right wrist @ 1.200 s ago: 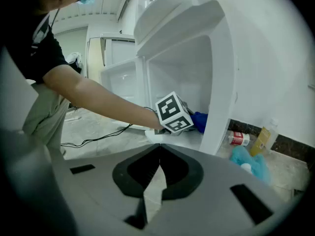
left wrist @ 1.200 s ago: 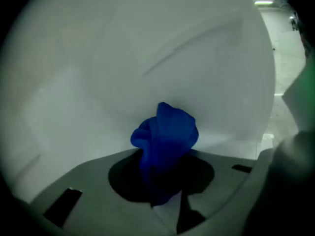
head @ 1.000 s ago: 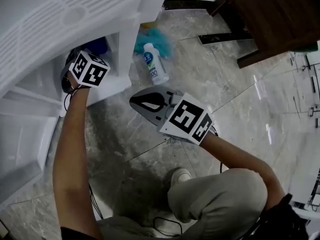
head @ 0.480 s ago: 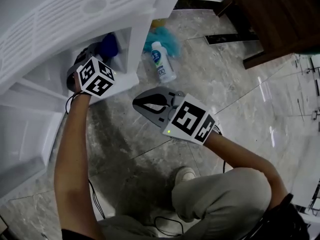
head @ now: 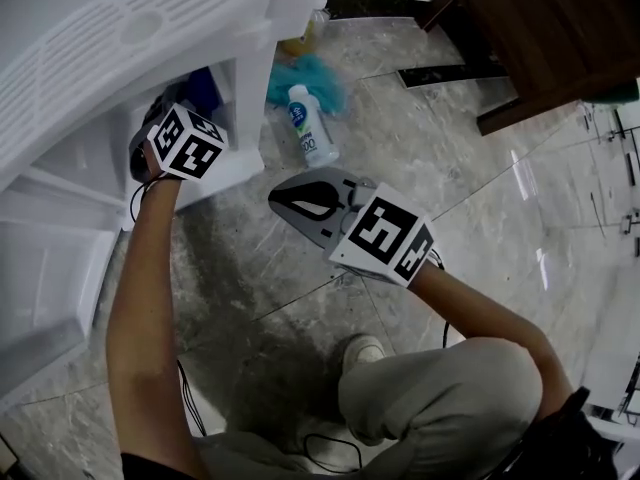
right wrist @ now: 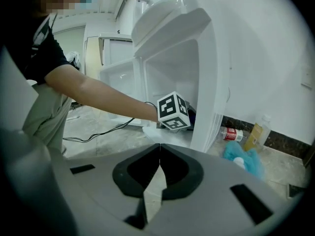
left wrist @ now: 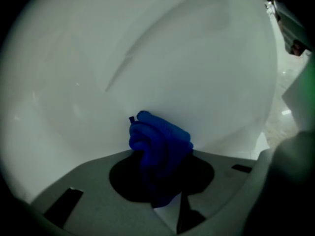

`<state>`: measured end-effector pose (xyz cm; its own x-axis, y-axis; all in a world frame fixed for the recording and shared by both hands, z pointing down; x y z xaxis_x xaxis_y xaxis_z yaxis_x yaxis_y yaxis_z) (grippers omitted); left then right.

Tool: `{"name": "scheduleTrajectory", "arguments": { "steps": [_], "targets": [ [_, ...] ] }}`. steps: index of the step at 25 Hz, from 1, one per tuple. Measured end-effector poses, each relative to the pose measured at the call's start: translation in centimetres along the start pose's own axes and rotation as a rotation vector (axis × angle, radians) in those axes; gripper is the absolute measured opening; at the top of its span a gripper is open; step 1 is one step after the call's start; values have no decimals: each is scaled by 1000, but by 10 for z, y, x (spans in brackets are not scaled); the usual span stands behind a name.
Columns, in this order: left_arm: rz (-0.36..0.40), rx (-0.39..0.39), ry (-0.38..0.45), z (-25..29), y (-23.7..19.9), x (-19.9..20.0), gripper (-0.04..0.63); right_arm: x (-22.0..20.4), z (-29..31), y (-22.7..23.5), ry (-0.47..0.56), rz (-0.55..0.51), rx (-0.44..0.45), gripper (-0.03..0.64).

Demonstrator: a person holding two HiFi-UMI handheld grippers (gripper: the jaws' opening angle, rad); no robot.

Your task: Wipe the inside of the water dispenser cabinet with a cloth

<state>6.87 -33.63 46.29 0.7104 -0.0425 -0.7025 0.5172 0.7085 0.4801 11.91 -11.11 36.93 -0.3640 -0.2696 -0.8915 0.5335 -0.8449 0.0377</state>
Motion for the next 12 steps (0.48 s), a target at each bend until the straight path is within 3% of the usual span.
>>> {"name": "scheduleTrajectory", "arguments": {
  "steps": [4,10,12],
  "targets": [
    [30,-102,66,-22,29,5,101,-3,4,6,-26,14,-46,-2],
    [160,-434,170,-87,101,1,101,-1,0,19,-14,100,-138,-2],
    [215,-497,197,-114,115,-2,101,6,0,20,8,136,-155,-2]
  ]
}}
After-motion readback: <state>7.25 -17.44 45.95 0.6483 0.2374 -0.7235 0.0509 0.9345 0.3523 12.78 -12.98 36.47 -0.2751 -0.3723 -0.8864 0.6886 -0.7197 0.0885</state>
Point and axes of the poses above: the fingertips, and each gripper's own axes: z forward along the fingers, y to its right, x out of its top, the point moved 1 cm from there along -z, backward along the fingers, and after that the axes turned 7 degrees about y, right-handed, at the moved point
